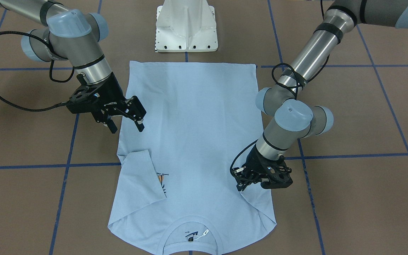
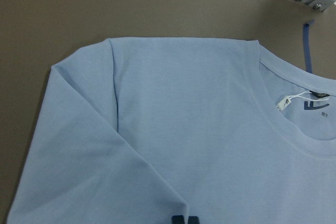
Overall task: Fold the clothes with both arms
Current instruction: 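Fold the other sleeve inward with the left gripper while the right gripper holds, then move both grippers down to the shirt hem corners nearest the robot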
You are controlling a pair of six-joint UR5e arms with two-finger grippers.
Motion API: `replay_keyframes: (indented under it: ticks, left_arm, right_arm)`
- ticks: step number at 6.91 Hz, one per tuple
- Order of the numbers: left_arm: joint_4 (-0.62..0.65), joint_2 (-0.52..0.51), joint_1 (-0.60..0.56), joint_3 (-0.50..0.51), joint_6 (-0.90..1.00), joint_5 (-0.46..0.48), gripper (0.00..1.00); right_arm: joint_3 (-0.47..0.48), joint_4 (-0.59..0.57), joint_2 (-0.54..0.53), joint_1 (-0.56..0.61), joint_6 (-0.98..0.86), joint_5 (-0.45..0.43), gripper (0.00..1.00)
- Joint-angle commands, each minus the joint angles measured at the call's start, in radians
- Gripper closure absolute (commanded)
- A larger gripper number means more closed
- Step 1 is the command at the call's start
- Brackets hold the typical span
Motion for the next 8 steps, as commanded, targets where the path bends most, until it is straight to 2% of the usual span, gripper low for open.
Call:
replay_keyframes:
  ticks: [1, 2, 3, 4, 5, 6, 7, 8]
  left_arm:
    - [-0.002, 0.039, 0.023, -0.099, -0.144, 0.01, 0.02]
    - [0.002, 0.132, 0.025, -0.236, -0.181, 0.056, 0.01]
    - [0.014, 0.206, 0.042, -0.395, -0.238, 0.053, 0.02]
    - [0.019, 0.29, 0.09, -0.496, -0.238, 0.056, 0.01]
    - [0.019, 0.332, 0.092, -0.55, -0.234, 0.055, 0.02]
    - [0.019, 0.367, 0.098, -0.605, -0.232, 0.051, 0.02]
    - [0.021, 0.402, 0.098, -0.663, -0.235, 0.053, 0.02]
    - [0.019, 0.427, 0.098, -0.679, -0.232, 0.053, 0.02]
  right_arm:
    - [0.005, -0.002, 0.001, 0.001, 0.012, 0.0, 0.0]
    - [0.017, -0.011, -0.005, -0.007, 0.016, 0.001, 0.0]
    - [0.067, -0.097, -0.017, -0.048, 0.076, 0.003, 0.02]
    - [0.139, -0.267, -0.02, -0.121, 0.162, -0.033, 0.04]
    - [0.203, -0.37, -0.049, -0.287, 0.313, -0.21, 0.01]
    - [0.219, -0.389, -0.069, -0.429, 0.498, -0.364, 0.01]
    - [0.228, -0.391, -0.086, -0.508, 0.567, -0.382, 0.01]
    - [0.236, -0.391, -0.125, -0.552, 0.674, -0.393, 0.01]
